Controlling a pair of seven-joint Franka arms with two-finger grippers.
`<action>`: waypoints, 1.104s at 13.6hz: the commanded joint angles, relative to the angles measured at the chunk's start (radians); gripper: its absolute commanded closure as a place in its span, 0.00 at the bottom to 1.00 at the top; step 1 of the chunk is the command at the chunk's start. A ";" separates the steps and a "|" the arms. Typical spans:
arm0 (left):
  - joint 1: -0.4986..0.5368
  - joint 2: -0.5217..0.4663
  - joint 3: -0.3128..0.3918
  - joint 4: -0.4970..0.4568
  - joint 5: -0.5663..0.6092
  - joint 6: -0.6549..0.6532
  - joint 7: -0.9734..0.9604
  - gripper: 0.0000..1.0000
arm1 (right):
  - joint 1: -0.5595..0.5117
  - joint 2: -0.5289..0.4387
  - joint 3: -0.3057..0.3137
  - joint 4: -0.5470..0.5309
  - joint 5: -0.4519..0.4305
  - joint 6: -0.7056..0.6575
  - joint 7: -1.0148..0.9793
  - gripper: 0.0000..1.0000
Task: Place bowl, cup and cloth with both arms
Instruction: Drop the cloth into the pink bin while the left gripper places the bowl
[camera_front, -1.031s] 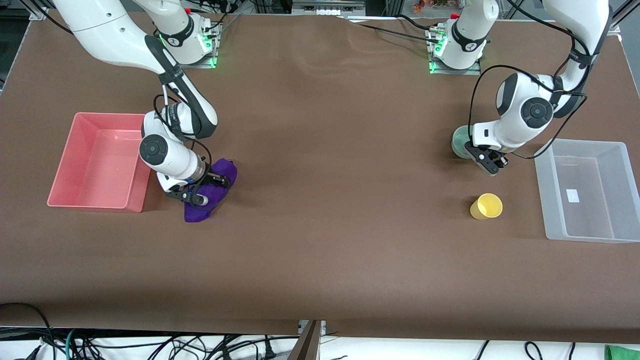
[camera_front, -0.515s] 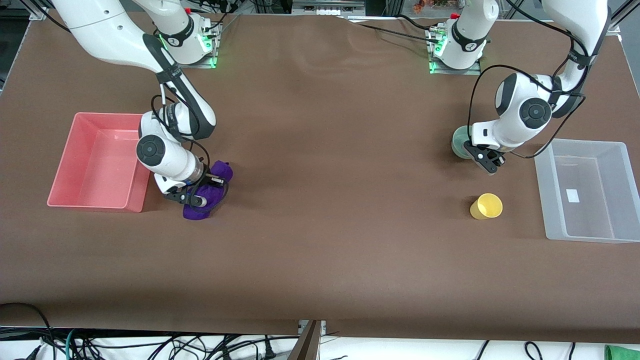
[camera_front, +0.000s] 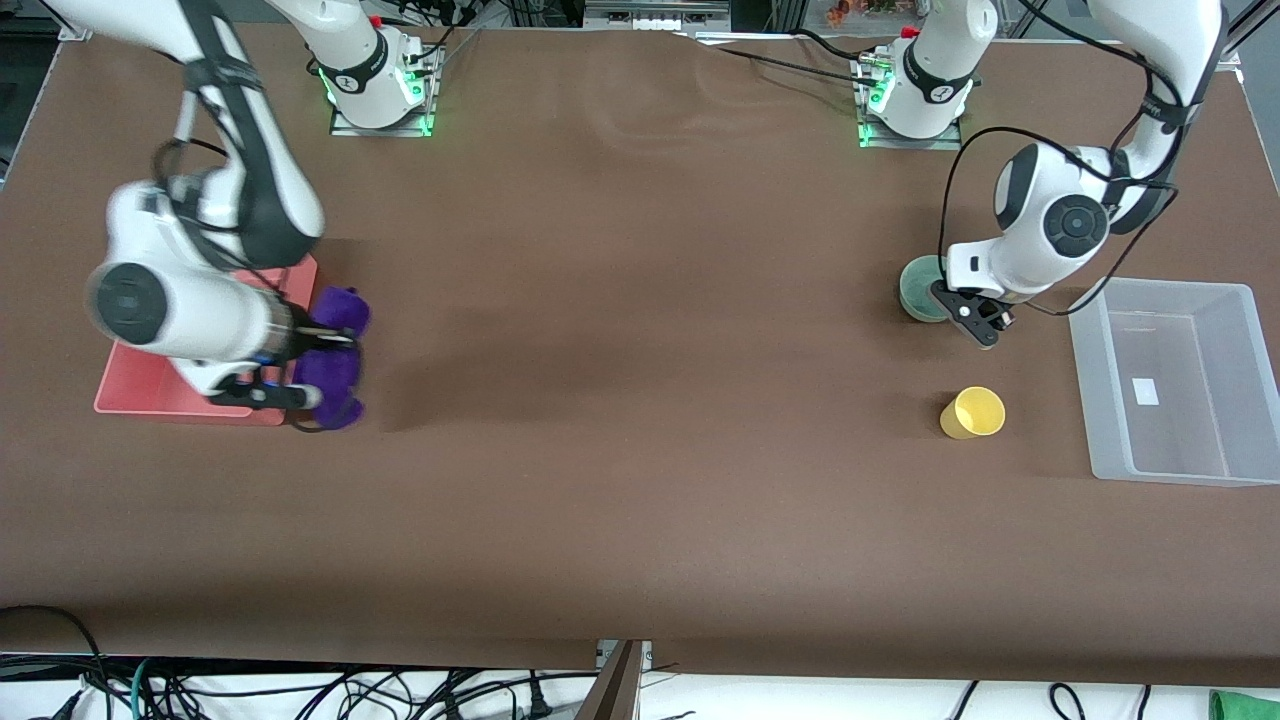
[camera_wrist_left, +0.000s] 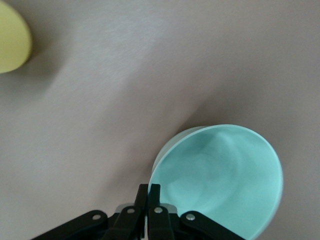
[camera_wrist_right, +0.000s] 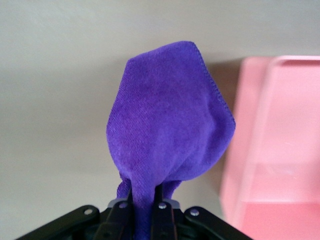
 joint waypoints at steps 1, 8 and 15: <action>0.061 -0.029 0.004 0.197 0.014 -0.267 0.084 1.00 | -0.007 -0.011 -0.096 0.052 -0.001 -0.129 -0.184 1.00; 0.350 0.207 0.005 0.721 0.105 -0.540 0.458 1.00 | -0.027 -0.005 -0.267 0.000 -0.035 -0.115 -0.442 1.00; 0.477 0.510 0.004 0.867 0.085 -0.284 0.561 0.65 | -0.038 0.013 -0.302 -0.170 -0.038 0.068 -0.444 1.00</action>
